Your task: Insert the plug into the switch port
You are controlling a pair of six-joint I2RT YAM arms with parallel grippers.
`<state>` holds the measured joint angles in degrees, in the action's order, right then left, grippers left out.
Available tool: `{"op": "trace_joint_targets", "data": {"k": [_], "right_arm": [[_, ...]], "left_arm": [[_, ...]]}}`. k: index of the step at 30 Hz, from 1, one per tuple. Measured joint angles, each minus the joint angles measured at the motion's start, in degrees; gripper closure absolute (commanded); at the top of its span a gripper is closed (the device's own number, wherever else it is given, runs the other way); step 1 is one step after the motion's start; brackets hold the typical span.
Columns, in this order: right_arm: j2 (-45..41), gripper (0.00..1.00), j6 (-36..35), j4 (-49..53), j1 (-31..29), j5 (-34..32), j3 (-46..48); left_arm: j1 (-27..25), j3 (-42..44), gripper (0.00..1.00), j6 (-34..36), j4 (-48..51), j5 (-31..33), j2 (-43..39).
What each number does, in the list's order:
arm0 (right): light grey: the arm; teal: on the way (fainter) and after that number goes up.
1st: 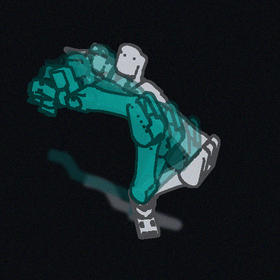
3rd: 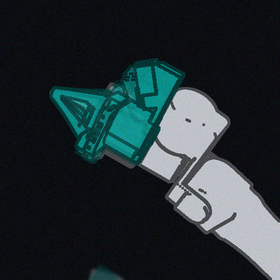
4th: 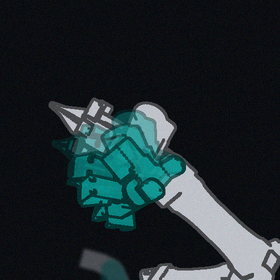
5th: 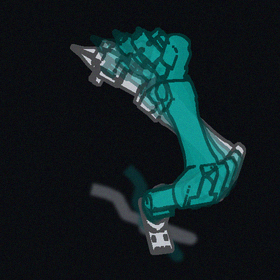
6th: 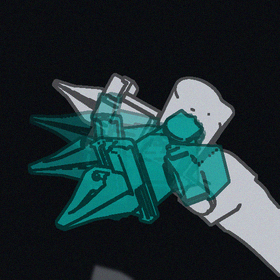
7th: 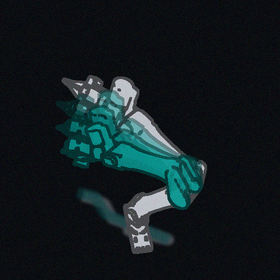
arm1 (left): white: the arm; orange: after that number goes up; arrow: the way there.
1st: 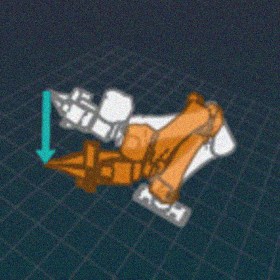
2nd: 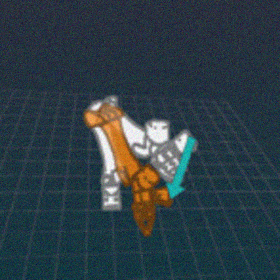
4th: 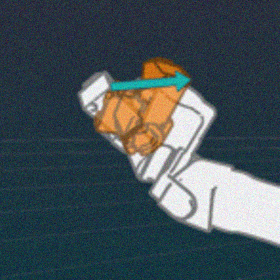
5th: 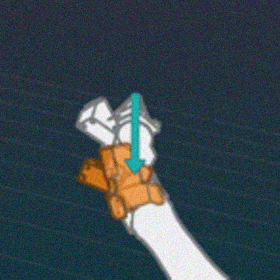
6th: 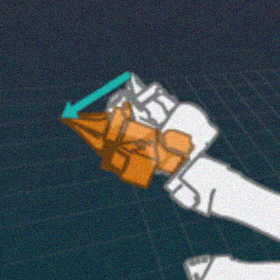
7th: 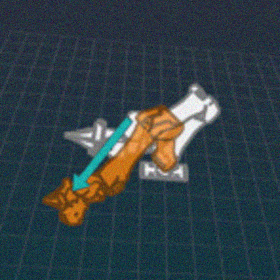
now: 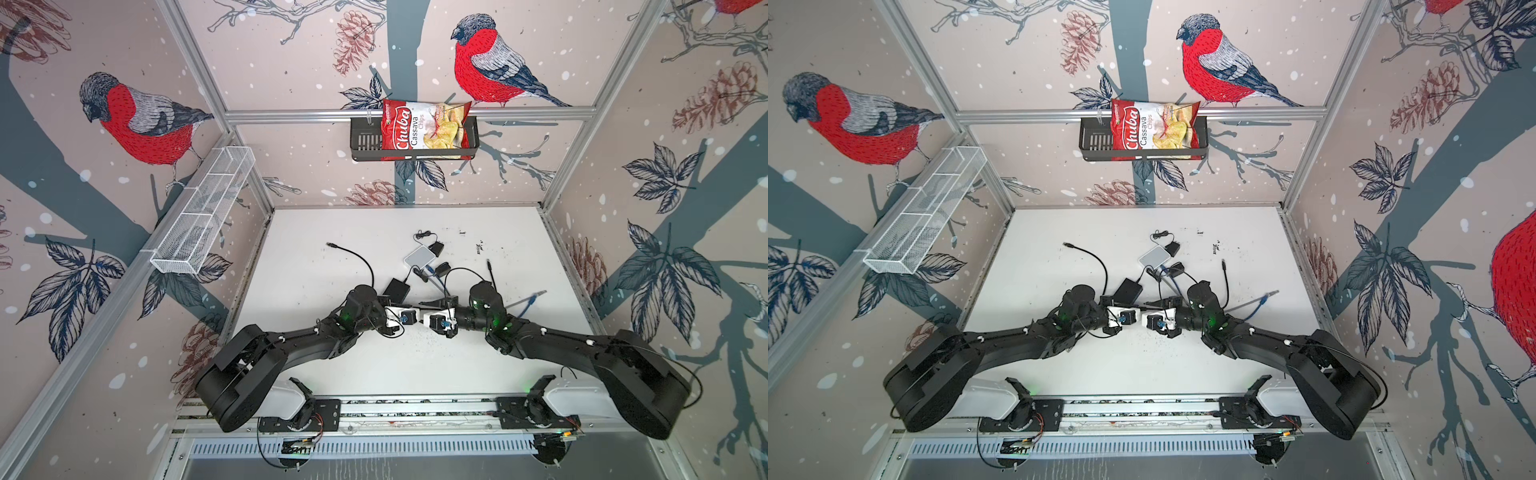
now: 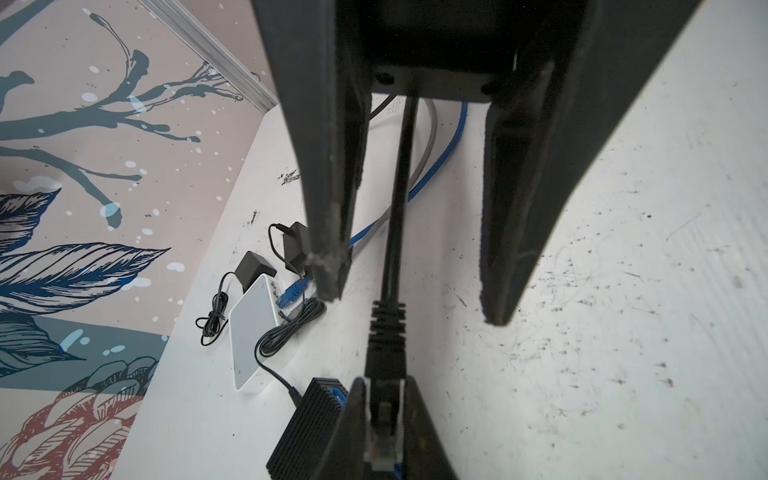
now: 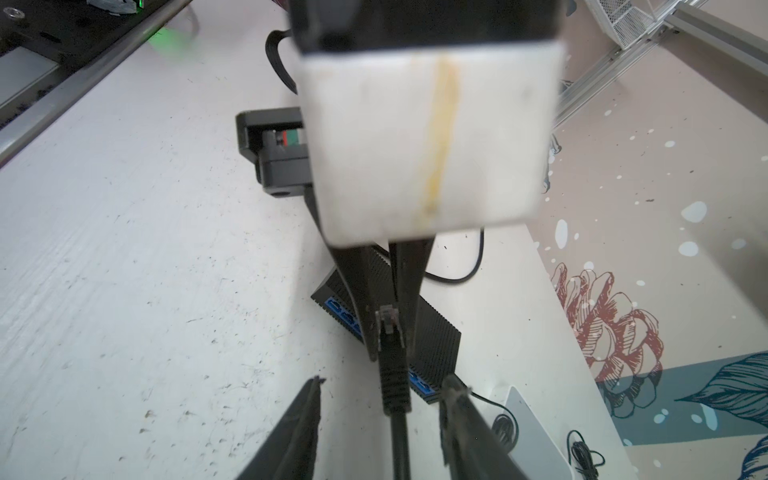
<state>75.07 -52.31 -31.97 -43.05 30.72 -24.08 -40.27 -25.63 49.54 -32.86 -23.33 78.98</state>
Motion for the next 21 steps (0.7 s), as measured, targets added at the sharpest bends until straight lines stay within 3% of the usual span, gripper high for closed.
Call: {"op": "trace_joint_targets", "data": {"k": [17,21], "right_arm": [[4.0,0.72,1.2,-4.0,-0.4,-0.3,-0.9],[4.9,0.81,1.2,-4.0,-0.4,-0.3,-1.5]], "left_arm": [[0.0,0.1,0.93,0.0,0.0,-0.8,-0.7],[0.0,0.2,0.93,0.0,0.1,-0.8,-1.0]]}}
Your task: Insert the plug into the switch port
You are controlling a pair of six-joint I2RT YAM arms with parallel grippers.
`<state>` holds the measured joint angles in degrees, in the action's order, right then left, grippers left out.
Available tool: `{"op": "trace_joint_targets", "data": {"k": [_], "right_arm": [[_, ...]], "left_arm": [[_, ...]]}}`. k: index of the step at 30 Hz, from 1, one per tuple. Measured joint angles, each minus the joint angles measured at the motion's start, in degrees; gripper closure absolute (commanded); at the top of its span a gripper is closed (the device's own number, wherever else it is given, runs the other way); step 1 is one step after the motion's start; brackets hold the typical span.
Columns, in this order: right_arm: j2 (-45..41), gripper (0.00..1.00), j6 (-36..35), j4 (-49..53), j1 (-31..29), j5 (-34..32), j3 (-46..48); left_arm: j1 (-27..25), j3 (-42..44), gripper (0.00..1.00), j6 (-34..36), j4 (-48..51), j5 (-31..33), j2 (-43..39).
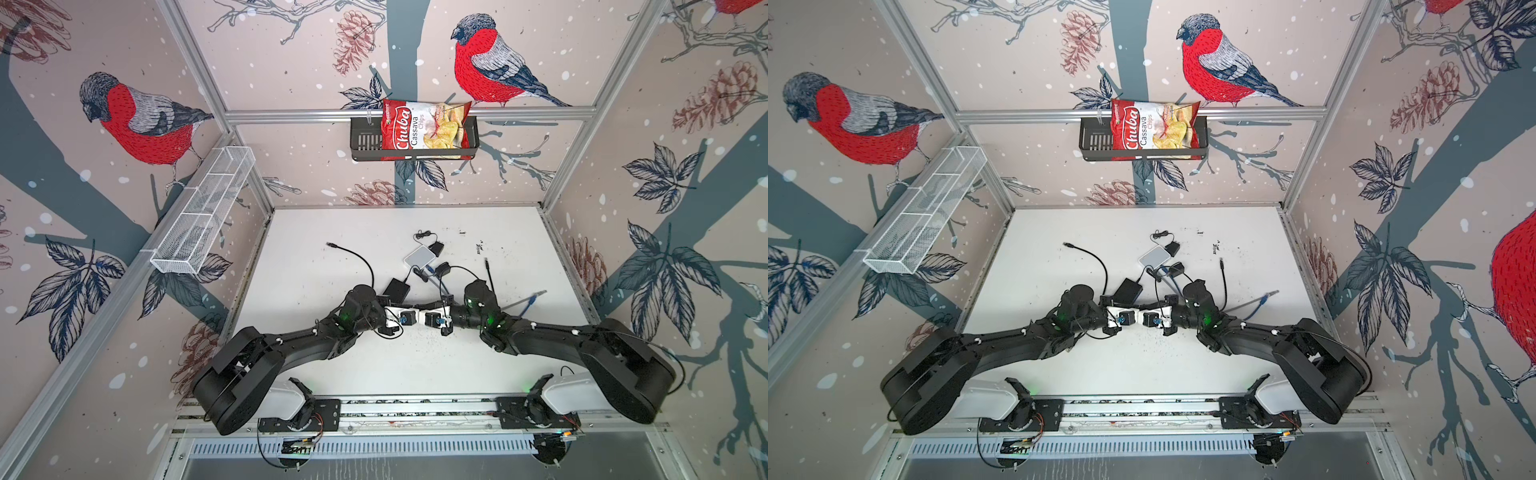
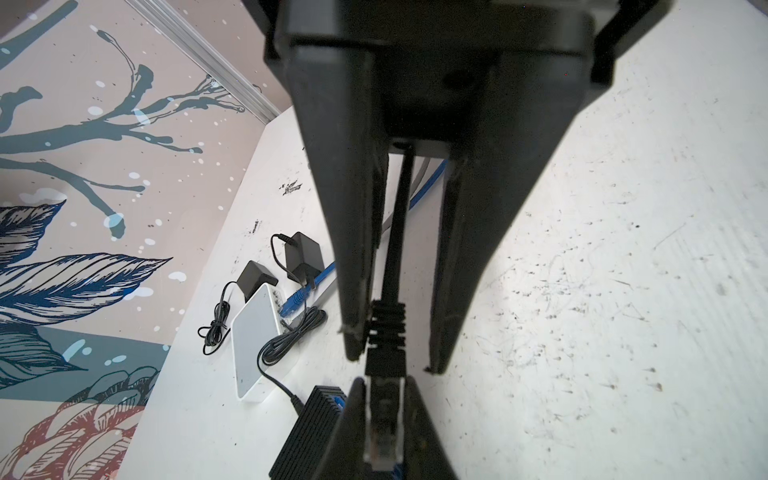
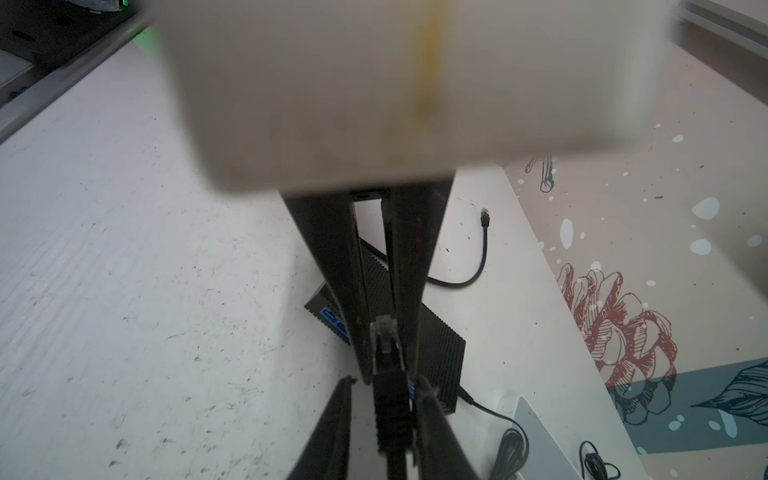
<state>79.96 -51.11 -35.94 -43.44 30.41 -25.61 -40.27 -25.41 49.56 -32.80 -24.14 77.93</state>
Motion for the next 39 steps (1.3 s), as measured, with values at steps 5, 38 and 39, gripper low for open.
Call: {"op": "trace_joint_targets", "data": {"k": [5,38,39], "right_arm": [[0.8,0.86,-0.2,0.0,-0.1,0.0,-0.4],[12.1,0.94,24.7,-13.5,-1.2,-11.1,4.6],[12.7,0.94,25.6,-14.0,-1.3,-11.8,4.5]], "left_arm": [[0.0,0.5,0.89,0.0,0.0,0.0,-0.4],[5.0,-6.9,0.13,-31.9,-0.6,17.6,0.0],[5.0,-8.0,0.13,-33.8,0.6,18.4,1.1]]}}
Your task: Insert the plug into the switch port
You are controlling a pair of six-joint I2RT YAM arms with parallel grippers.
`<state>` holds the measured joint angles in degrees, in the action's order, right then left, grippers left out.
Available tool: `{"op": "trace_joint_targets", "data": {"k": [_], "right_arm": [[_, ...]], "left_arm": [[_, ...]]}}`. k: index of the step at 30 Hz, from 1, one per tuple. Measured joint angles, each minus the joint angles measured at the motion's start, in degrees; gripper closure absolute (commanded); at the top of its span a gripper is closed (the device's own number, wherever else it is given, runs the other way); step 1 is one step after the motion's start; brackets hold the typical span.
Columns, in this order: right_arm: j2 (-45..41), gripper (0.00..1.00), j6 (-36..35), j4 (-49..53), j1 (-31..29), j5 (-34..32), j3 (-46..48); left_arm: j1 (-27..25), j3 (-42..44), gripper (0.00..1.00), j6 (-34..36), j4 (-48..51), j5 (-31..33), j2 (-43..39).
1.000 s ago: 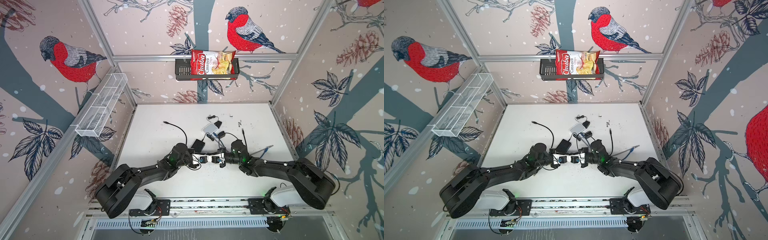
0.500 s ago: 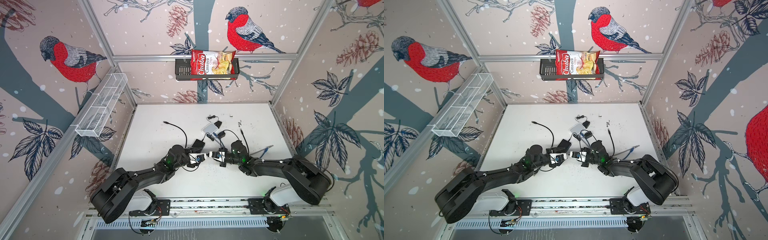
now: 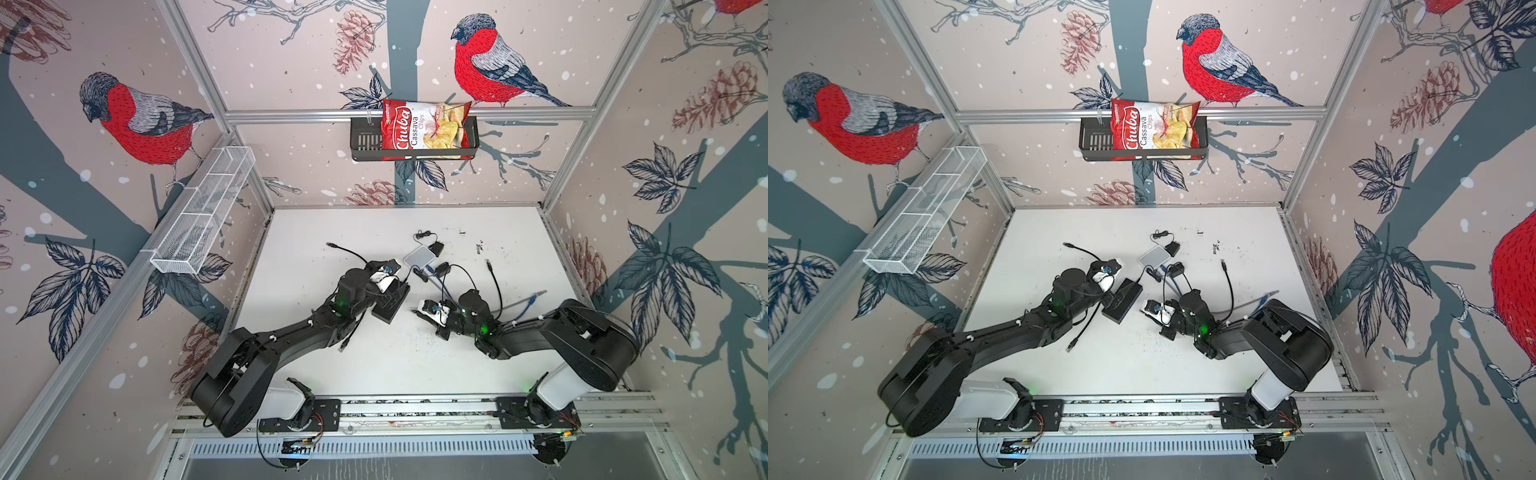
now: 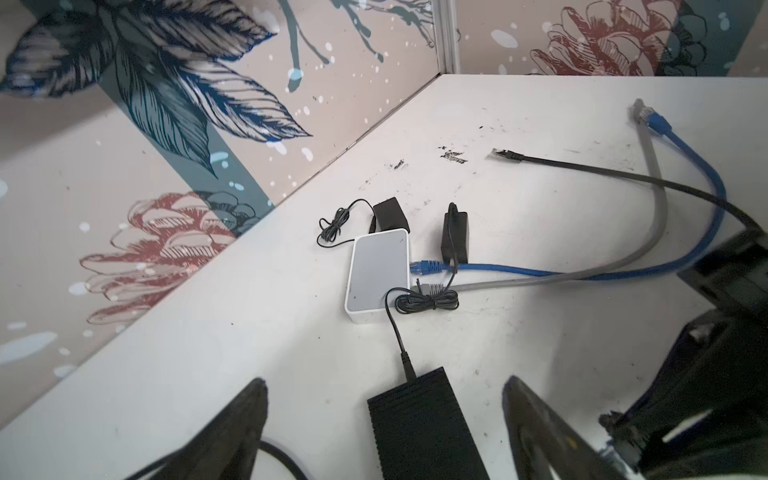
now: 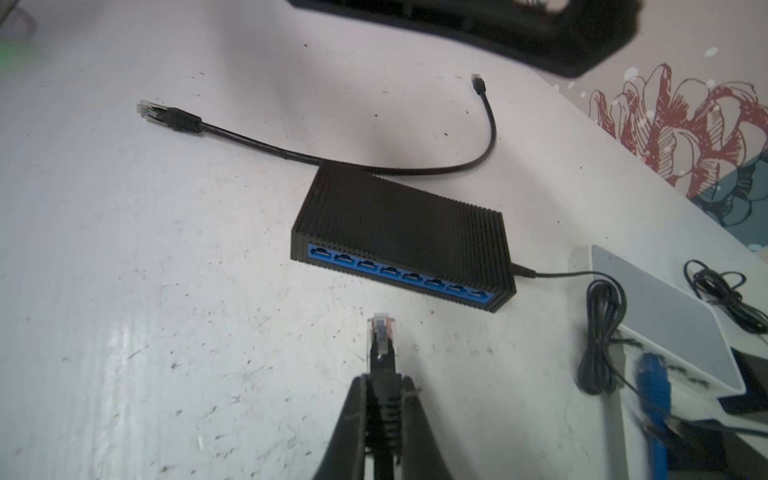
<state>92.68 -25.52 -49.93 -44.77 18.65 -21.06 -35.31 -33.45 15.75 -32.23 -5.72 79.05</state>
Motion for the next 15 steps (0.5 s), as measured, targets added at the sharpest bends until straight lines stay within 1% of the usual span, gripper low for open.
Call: {"op": "trace_joint_targets", "data": {"k": [6,9,15], "right_arm": [[2.7,0.93,1.9,-3.4,-1.0,-2.9,-0.3],[3.7,0.93,2.9,-4.1,-1.5,-4.0,-0.8],[5.3,0.93,3.2,-5.3,-2.0,-6.4,-1.9]], "left_arm": [[0.5,-3.7,0.13,-10.6,4.9,4.4,5.6],[0.9,-4.3,0.14,-15.6,6.4,5.1,7.4],[1.1,-8.0,0.15,-22.3,9.6,4.8,12.5]]}}
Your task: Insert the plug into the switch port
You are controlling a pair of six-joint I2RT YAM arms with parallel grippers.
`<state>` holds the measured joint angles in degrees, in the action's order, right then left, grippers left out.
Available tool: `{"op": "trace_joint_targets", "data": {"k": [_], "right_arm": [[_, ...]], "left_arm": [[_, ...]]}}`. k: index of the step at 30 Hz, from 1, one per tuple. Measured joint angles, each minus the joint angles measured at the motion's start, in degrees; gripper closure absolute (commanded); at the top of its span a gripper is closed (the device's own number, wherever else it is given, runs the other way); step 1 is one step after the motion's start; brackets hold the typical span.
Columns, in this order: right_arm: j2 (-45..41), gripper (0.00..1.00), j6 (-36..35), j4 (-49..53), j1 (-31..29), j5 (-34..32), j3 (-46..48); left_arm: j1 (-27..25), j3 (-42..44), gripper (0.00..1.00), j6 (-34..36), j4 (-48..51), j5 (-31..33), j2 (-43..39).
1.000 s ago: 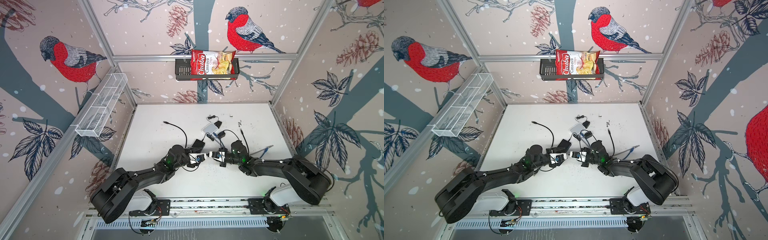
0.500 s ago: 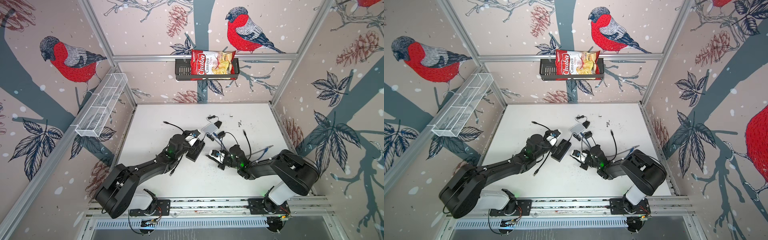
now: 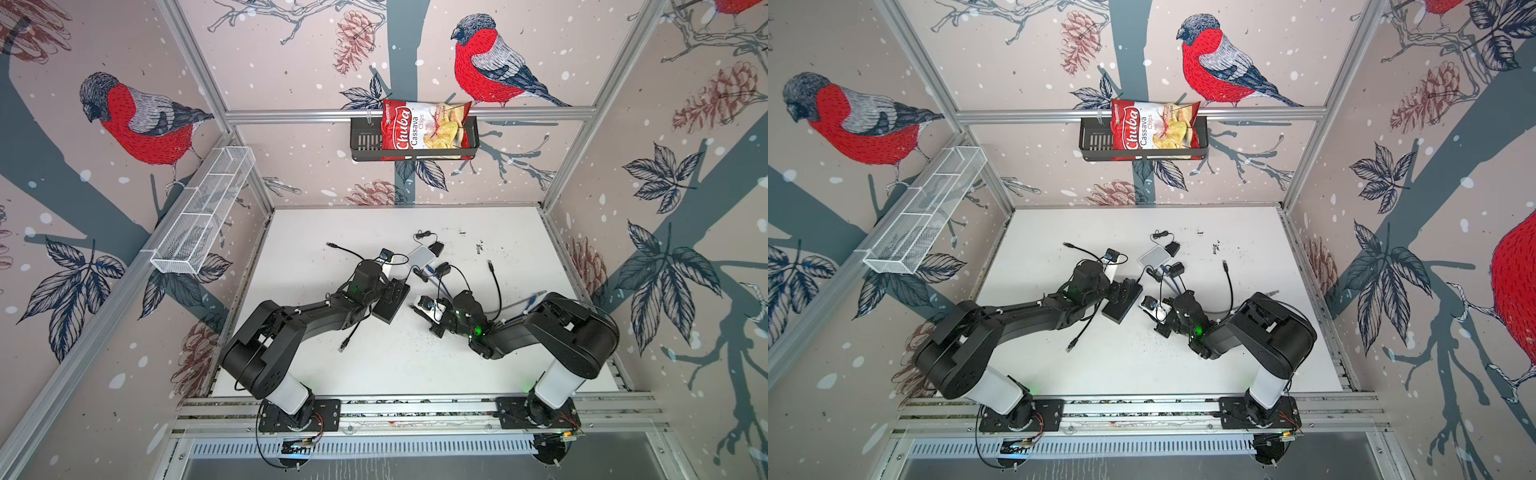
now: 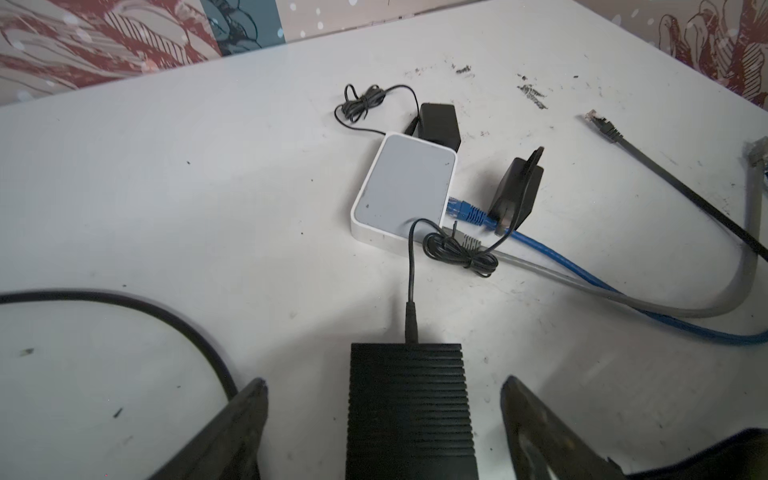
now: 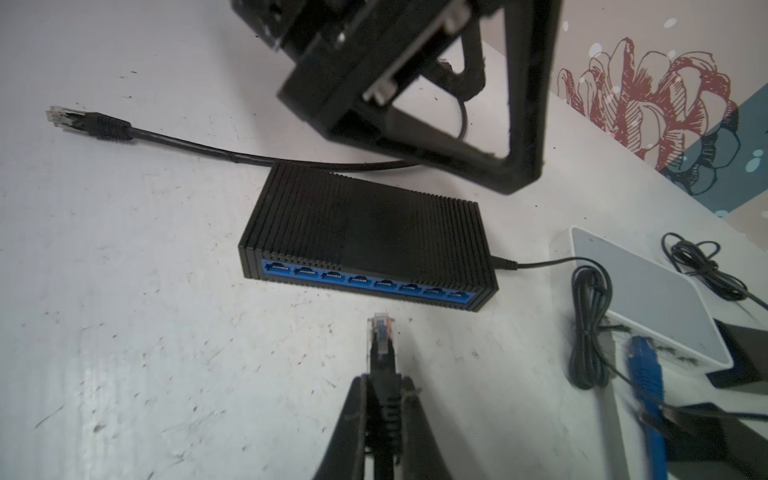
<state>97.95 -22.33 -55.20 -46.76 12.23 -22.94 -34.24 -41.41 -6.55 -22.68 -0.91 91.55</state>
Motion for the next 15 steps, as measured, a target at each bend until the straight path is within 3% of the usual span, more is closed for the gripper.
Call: {"op": "trace_joint_targets", "data": {"k": [6,15], "right_arm": [[0.4,0.93,0.2,-0.4,-0.1,-1.9,-0.1],[1.8,0.93,1.5,-0.4,-0.5,-2.8,-0.7]], "left_arm": [[0.0,-6.6,0.17,-5.4,6.3,-0.4,6.0],[0.0,-6.8,0.21,-12.0,9.7,-5.4,8.6]]}}
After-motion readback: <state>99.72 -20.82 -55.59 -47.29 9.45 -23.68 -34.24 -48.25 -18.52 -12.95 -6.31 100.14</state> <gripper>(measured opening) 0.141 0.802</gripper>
